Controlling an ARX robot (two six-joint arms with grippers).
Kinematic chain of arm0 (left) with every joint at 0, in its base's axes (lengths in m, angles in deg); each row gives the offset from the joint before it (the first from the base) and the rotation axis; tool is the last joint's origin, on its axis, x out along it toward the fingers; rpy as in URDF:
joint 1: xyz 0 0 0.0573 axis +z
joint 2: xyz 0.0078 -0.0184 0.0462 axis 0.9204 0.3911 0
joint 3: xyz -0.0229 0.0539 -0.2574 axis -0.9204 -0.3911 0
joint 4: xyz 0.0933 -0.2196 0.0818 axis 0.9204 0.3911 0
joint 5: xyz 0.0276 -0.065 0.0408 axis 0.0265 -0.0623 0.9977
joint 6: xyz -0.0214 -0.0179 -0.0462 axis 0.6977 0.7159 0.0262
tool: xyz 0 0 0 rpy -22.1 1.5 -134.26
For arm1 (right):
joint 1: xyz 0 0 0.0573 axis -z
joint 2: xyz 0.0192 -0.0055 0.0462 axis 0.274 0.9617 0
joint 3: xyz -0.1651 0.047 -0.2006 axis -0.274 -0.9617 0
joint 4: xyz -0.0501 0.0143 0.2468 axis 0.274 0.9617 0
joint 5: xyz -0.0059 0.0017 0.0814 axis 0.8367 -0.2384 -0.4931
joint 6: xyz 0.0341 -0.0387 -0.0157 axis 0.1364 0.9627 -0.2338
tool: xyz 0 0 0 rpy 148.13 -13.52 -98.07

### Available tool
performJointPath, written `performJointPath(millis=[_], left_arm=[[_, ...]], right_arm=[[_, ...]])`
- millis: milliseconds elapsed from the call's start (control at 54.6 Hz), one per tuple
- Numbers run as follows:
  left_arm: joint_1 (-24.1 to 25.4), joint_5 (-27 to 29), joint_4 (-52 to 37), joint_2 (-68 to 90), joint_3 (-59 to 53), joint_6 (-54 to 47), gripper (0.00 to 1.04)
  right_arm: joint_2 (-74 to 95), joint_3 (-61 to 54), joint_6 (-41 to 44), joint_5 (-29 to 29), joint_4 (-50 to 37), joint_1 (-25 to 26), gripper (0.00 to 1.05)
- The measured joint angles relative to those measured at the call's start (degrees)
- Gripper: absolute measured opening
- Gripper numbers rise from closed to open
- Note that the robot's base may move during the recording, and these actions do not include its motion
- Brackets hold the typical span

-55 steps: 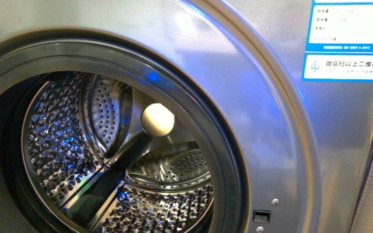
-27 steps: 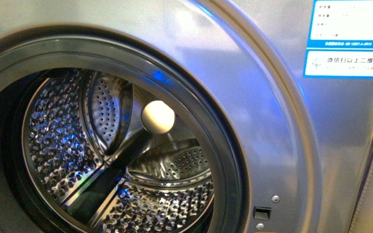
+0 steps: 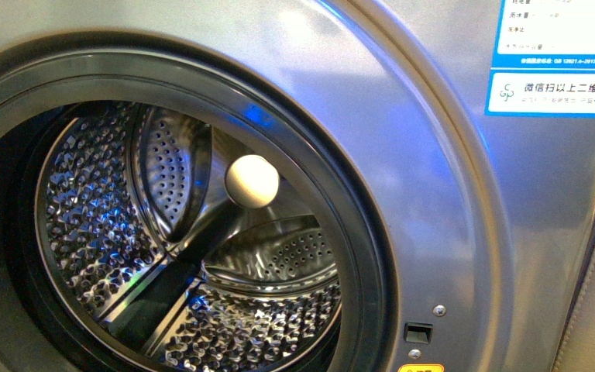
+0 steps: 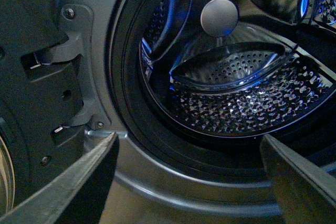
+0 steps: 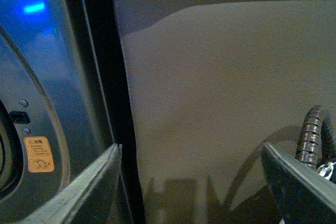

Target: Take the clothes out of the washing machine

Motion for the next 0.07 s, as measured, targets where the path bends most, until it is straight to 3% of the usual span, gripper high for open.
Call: performJointPath(millis=[73], left_arm=[[0.0,0.0,0.0,0.0,0.0,0.0,0.99]], right_arm=[[0.0,0.0,0.0,0.0,0.0,0.0,0.92]])
